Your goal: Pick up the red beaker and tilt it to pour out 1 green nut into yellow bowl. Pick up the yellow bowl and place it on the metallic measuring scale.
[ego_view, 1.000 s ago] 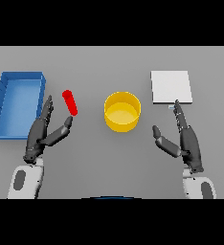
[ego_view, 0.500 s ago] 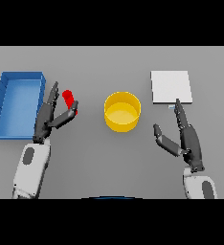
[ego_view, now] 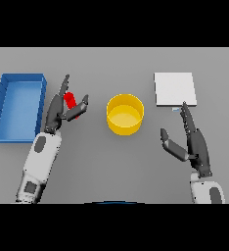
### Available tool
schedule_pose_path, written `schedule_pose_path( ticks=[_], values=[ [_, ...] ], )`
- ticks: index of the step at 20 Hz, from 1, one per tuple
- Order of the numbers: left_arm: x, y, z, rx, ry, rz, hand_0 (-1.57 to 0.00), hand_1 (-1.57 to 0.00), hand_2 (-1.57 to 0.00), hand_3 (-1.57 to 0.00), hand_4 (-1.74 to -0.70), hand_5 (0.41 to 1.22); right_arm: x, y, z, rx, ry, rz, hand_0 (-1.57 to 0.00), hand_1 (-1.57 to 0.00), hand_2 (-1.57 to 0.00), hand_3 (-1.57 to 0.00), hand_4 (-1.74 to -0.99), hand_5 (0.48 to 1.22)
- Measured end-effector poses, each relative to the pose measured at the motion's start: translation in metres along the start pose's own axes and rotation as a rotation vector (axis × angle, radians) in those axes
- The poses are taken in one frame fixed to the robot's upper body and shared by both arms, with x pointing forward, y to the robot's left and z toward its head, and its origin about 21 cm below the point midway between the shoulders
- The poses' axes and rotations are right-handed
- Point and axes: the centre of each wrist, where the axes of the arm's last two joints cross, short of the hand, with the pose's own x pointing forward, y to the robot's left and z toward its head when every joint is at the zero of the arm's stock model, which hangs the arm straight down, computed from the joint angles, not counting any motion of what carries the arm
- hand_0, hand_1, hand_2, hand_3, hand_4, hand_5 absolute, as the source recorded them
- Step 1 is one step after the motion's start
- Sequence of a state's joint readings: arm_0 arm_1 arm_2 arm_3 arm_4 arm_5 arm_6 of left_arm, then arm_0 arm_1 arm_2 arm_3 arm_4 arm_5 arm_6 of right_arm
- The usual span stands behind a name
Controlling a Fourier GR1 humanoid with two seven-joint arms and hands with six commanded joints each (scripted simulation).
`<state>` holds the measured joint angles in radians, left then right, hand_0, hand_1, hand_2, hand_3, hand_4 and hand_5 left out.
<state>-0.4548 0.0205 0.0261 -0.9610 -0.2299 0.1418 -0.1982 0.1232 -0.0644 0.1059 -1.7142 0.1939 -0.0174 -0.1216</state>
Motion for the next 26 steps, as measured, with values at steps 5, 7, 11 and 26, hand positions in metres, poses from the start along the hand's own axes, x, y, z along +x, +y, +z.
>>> schedule_pose_path(
  ticks=[5, 7, 11, 26],
  values=[
    [-0.004, -0.012, -0.006, 0.025, -0.04, 0.021, -0.32, -0.36, -0.36, -0.22, -1.35, 0.77, 0.001, 0.007, -0.001, -0.003, -0.001, 0.004, 0.0, 0.0, 0.0, 0.0, -1.252, 0.69],
    [-0.004, -0.014, -0.011, 0.057, -0.013, 0.037, -0.77, -0.8, -0.79, -0.58, -1.48, 0.933, 0.005, 0.007, -0.003, -0.008, -0.015, 0.012, 0.0, 0.0, 0.0, 0.0, -1.245, 0.692],
    [-0.009, -0.021, -0.01, 0.039, -0.109, 0.046, -1.24, -1.25, -1.25, -1.11, -1.57, 1.103, 0.005, 0.003, 0.0, -0.014, -0.021, 0.017, 0.0, 0.0, 0.0, 0.0, -1.233, 0.686],
    [0.065, 0.01, -0.036, -0.076, -0.235, -0.344, -1.56, -1.56, -1.56, -1.55, -1.74, 1.136, 0.001, 0.004, -0.006, -0.016, -0.035, 0.085, 0.0, 0.0, 0.0, 0.0, -1.092, 0.661]
  ],
)
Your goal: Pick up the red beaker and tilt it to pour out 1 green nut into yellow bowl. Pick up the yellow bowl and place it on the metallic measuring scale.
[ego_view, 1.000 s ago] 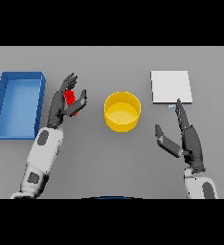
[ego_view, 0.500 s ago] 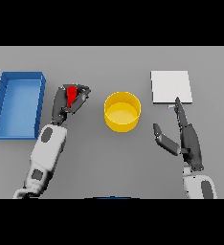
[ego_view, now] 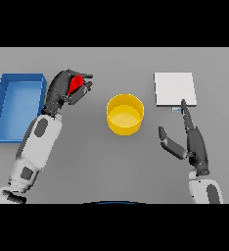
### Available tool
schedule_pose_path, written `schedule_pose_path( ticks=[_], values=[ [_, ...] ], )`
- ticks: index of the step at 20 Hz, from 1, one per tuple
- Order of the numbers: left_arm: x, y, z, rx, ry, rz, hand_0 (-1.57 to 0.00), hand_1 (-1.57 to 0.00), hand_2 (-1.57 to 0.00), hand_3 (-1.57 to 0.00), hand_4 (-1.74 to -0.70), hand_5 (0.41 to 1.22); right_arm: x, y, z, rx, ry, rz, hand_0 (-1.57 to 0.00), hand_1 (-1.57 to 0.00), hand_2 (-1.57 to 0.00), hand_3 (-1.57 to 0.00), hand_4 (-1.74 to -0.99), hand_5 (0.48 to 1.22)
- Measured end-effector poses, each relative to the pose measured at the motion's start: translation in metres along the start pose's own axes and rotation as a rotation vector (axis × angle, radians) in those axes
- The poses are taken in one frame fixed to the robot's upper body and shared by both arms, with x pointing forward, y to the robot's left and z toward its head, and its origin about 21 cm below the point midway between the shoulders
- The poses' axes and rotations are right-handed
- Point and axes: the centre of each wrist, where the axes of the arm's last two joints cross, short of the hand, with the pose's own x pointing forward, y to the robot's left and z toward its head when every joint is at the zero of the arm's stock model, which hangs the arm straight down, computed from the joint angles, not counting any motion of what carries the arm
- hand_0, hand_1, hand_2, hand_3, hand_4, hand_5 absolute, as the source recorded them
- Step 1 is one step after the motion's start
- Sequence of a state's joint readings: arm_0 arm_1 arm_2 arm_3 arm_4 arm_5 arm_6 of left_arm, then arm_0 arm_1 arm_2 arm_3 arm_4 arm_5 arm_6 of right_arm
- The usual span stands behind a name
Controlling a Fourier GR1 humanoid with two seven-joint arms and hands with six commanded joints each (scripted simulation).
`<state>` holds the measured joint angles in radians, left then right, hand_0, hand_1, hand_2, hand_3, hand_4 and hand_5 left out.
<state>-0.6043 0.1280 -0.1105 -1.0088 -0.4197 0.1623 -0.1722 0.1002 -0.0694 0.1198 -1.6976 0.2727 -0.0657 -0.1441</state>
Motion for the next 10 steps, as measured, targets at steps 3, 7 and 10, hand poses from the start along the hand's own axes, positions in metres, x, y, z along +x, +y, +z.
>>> schedule_pose_path(
  ticks=[3, 7, 10],
  values=[
    [0.012, -0.001, -0.003, -0.086, -0.019, -0.115, -1.56, -1.56, -1.56, -1.55, -1.74, 1.123, 0.0, -0.001, 0.005, 0.008, -0.012, -0.006, 0.0, 0.0, 0.0, 0.0, -1.092, 0.668],
    [0.027, -0.007, -0.008, -0.155, -0.033, -0.21, -1.56, -1.56, -1.56, -1.56, -1.74, 1.149, 0.0, -0.001, 0.005, 0.007, 0.016, 0.002, 0.0, 0.0, 0.0, 0.0, -1.096, 0.67],
    [0.049, -0.004, -0.024, -0.246, -0.074, -0.437, -1.57, -1.57, -1.57, -1.57, -1.74, 1.166, 0.0, 0.0, 0.004, 0.022, 0.01, -0.01, 0.0, 0.0, 0.0, 0.0, -1.062, 0.69]
  ],
)
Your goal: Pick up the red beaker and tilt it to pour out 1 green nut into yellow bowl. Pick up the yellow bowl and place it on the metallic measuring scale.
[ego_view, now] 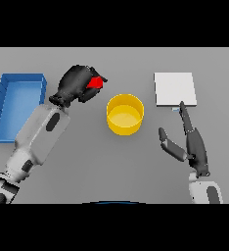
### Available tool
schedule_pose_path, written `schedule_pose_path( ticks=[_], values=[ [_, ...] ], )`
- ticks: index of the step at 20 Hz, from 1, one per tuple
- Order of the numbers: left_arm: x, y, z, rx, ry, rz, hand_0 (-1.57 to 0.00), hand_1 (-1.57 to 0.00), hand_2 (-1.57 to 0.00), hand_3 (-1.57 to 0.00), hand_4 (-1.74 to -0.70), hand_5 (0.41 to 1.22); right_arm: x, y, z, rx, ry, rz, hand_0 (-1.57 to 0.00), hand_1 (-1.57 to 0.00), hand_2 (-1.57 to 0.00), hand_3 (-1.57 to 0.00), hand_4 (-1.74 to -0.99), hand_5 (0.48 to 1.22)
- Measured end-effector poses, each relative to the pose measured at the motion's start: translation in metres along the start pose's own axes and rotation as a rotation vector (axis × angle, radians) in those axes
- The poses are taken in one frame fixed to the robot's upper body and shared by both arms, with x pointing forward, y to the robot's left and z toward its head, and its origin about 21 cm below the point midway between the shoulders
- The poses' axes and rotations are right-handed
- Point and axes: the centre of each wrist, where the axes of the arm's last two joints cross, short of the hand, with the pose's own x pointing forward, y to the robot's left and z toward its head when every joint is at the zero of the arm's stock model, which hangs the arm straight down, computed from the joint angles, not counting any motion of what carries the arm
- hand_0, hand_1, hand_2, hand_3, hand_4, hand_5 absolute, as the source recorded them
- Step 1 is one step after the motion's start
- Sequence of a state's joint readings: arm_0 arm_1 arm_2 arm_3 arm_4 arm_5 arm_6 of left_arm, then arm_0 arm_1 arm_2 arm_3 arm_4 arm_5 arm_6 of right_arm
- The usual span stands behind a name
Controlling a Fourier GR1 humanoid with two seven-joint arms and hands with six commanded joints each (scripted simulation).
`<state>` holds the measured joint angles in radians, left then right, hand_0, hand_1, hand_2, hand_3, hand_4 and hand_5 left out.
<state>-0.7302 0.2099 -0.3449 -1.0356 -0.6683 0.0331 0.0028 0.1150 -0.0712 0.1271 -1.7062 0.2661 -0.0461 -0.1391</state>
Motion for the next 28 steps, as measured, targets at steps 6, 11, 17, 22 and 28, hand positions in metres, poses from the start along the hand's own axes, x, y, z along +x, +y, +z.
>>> schedule_pose_path(
  ticks=[6, 11, 17, 22, 28],
  values=[
    [0.03, 0.009, -0.025, -0.235, -0.109, -0.434, -1.57, -1.57, -1.57, -1.57, -1.65, 1.207, 0.0, 0.005, 0.003, 0.002, -0.005, 0.011, 0.0, 0.0, 0.0, 0.0, -1.066, 0.684],
    [0.055, 0.008, -0.043, -0.395, -0.142, -0.703, -1.57, -1.57, -1.57, -1.57, -1.66, 1.216, 0.001, 0.005, -0.001, 0.002, 0.001, -0.026, 0.0, 0.0, 0.0, 0.0, -1.056, 0.672],
    [0.07, 0.0, -0.058, -0.48, -0.169, -1.006, -1.57, -1.57, -1.57, -1.57, -1.72, 1.22, 0.0, 0.006, -0.001, 0.026, -0.004, -0.026, 0.0, 0.0, 0.0, 0.0, -1.063, 0.694],
    [0.078, 0.0, -0.064, -0.483, -0.204, -1.144, -1.57, -1.57, -1.57, -1.57, -1.73, 1.221, -0.001, 0.007, 0.001, 0.024, -0.001, -0.025, 0.0, 0.0, 0.0, 0.0, -1.056, 0.693],
    [0.092, -0.019, -0.061, -0.446, -0.279, -1.298, -1.57, -1.57, -1.57, -1.57, -1.74, 1.221, 0.001, 0.007, 0.0, 0.003, -0.003, -0.034, 0.0, 0.0, 0.0, 0.0, -1.076, 0.678]
  ],
)
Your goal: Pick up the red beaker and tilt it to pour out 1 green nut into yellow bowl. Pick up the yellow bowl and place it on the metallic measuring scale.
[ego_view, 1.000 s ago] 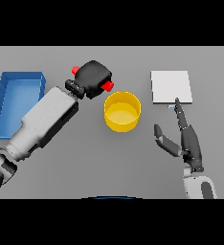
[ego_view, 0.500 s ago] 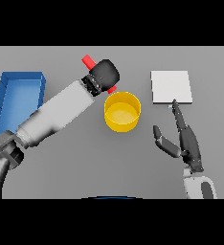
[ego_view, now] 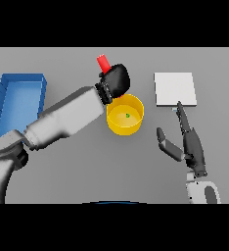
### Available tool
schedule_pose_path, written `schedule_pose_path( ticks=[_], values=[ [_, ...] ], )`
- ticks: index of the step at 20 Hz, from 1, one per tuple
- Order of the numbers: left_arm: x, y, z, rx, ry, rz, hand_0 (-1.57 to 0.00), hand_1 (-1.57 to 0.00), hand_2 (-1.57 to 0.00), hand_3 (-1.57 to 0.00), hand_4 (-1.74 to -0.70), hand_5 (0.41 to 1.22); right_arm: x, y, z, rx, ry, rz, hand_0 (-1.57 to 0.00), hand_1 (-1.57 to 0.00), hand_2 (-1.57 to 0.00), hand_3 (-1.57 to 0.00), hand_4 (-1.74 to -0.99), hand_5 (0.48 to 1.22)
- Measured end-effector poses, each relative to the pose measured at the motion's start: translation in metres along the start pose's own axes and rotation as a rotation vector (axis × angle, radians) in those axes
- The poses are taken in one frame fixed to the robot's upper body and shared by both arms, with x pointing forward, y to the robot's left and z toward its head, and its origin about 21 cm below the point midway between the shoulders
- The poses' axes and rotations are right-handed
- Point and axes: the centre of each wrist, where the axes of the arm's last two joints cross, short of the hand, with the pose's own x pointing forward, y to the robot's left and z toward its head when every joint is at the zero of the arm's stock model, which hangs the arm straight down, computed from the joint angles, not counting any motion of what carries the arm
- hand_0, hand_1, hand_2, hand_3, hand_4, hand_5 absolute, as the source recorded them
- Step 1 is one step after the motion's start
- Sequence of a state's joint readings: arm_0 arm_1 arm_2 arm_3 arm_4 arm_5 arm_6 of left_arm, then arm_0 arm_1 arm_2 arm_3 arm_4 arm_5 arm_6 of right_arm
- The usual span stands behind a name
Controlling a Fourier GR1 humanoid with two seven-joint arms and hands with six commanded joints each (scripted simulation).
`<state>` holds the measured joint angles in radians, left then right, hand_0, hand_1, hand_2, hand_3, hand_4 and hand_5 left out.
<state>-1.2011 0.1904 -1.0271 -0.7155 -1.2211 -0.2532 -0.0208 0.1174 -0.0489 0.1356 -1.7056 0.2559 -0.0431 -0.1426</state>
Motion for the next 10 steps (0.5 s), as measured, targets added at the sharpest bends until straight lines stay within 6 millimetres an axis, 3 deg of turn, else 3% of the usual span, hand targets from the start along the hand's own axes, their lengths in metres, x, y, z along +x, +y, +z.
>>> schedule_pose_path(
  ticks=[3, 10],
  values=[
    [0.004, 0.003, -0.002, -0.034, -0.013, -0.107, -1.57, -1.57, -1.57, -1.57, -1.73, 1.221, -0.003, 0.004, -0.001, 0.002, -0.009, 0.016, 0.0, 0.0, 0.0, 0.0, -1.077, 0.676],
    [0.008, 0.031, -0.014, -0.078, -0.046, -0.334, -1.57, -1.57, -1.57, -1.57, -1.73, 1.221, -0.001, 0.005, -0.003, 0.002, -0.027, 0.025, 0.0, 0.0, 0.0, 0.0, -1.041, 0.683]
  ],
)
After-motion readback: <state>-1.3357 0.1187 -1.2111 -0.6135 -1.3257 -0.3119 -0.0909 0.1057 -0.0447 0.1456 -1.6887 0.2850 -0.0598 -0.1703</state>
